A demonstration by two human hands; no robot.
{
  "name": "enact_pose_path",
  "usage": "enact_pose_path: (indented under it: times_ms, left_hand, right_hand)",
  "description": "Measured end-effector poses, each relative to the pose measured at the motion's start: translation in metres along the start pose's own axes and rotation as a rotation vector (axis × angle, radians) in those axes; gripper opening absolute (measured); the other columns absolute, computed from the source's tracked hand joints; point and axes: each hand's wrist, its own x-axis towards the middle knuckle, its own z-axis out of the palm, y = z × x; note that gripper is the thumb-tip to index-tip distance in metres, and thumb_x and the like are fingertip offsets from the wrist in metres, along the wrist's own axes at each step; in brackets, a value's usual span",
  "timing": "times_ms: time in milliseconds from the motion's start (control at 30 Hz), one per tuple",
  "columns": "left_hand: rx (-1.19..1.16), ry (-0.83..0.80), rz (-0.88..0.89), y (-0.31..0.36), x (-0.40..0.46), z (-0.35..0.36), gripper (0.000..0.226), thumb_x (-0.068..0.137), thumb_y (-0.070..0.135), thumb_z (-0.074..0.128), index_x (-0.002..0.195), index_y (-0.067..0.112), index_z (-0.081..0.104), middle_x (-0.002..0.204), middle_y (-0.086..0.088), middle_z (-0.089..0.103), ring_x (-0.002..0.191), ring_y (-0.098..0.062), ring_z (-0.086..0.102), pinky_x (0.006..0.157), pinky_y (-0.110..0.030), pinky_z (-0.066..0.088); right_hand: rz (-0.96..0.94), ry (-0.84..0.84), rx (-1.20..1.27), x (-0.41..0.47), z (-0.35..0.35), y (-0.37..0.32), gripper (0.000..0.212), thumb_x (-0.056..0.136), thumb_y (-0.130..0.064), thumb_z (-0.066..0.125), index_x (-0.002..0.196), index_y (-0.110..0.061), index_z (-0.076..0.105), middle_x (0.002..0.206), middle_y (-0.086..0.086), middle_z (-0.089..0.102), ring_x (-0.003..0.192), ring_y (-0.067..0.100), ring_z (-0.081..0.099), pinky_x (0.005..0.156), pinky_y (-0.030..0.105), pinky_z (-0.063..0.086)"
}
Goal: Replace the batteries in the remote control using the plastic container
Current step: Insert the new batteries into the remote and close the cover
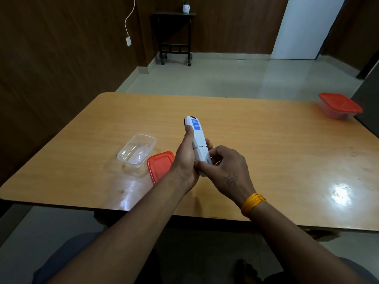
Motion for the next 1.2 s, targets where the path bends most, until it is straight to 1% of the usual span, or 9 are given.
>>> enact_pose_path:
  times_ms: [267,333,433,533,733,833,900,1067,1200]
  left_hand:
    - [0.019,-0.029,-0.005,-0.011,-0.002,-0.001,0.059,0.105,0.065,0.038,0.095,0.014,0.066,0.075,-0.002,0.067,0.070,-0.018,0.066,0.075,-0.037,0.057]
    - [0.044,-0.019,-0.004,-0.015,-0.002,-0.002,0.059,0.105,0.066,0.038,0.095,0.016,0.067,0.068,0.001,0.072,0.069,-0.017,0.070,0.080,-0.039,0.058]
    - [0.049,-0.019,-0.015,-0.017,-0.006,0.000,0.056,0.105,0.065,0.039,0.096,0.017,0.067,0.090,-0.006,0.072,0.086,-0.024,0.071,0.097,-0.048,0.056]
    - [0.028,-0.016,-0.037,-0.018,-0.005,0.001,0.061,0.103,0.068,0.039,0.106,0.013,0.067,0.109,-0.012,0.067,0.098,-0.029,0.071,0.096,-0.048,0.057]
    - [0.091,-0.036,-0.028,-0.025,0.003,-0.001,0.061,0.105,0.066,0.037,0.107,0.014,0.069,0.094,-0.005,0.077,0.092,-0.025,0.074,0.092,-0.047,0.059]
    - [0.281,-0.060,0.038,-0.021,0.009,0.001,0.052,0.111,0.051,0.038,0.126,0.009,0.063,0.112,-0.012,0.077,0.108,-0.034,0.074,0.104,-0.053,0.056]
    - [0.427,-0.074,0.062,-0.025,0.014,0.002,0.032,0.114,0.034,0.041,0.112,0.014,0.066,0.119,-0.022,0.075,0.115,-0.041,0.072,0.106,-0.055,0.056]
    - [0.555,-0.036,0.038,-0.042,0.033,-0.005,0.023,0.106,0.010,0.050,0.100,0.012,0.072,0.110,-0.020,0.078,0.101,-0.035,0.077,0.094,-0.047,0.064]
    - [0.527,-0.040,0.064,-0.043,0.039,-0.004,0.018,0.102,0.018,0.064,0.095,0.004,0.073,0.103,-0.019,0.078,0.089,-0.027,0.077,0.074,-0.033,0.063]
  right_hand:
    - [0.017,0.011,0.024,-0.007,0.004,0.003,0.031,0.076,-0.044,0.083,0.088,-0.019,0.072,0.082,-0.009,0.069,0.073,0.006,0.065,0.058,0.022,0.051]
    - [0.019,0.010,0.016,-0.009,0.003,0.003,0.032,0.075,-0.043,0.084,0.090,-0.017,0.072,0.084,-0.007,0.069,0.074,0.005,0.065,0.056,0.016,0.046]
    - [0.029,0.022,0.020,-0.010,0.002,0.005,0.032,0.073,-0.042,0.085,0.088,-0.017,0.072,0.085,-0.006,0.071,0.075,0.006,0.066,0.056,0.018,0.048]
    - [0.039,0.032,0.018,-0.009,0.001,0.005,0.030,0.072,-0.042,0.084,0.086,-0.017,0.073,0.082,-0.007,0.070,0.073,0.007,0.066,0.056,0.021,0.050]
    - [0.057,0.036,-0.001,-0.010,-0.001,0.008,0.030,0.070,-0.043,0.083,0.086,-0.020,0.073,0.080,-0.009,0.070,0.073,0.007,0.066,0.060,0.027,0.056]
    - [0.060,0.090,-0.065,0.001,-0.006,0.011,0.030,0.069,-0.046,0.080,0.080,-0.021,0.068,0.071,-0.009,0.068,0.067,0.009,0.064,0.059,0.032,0.053]
    - [0.053,0.121,-0.154,0.011,-0.009,0.017,0.035,0.072,-0.050,0.078,0.080,-0.019,0.066,0.072,-0.006,0.068,0.069,0.017,0.063,0.061,0.036,0.052]
    - [0.216,-0.032,-0.165,0.021,-0.017,0.039,0.043,0.072,-0.054,0.088,0.091,-0.018,0.071,0.082,-0.002,0.070,0.081,0.023,0.068,0.070,0.043,0.059]
    - [0.287,-0.033,-0.063,0.023,-0.017,0.046,0.039,0.072,-0.050,0.087,0.086,-0.018,0.068,0.082,0.001,0.073,0.079,0.026,0.072,0.073,0.052,0.063]
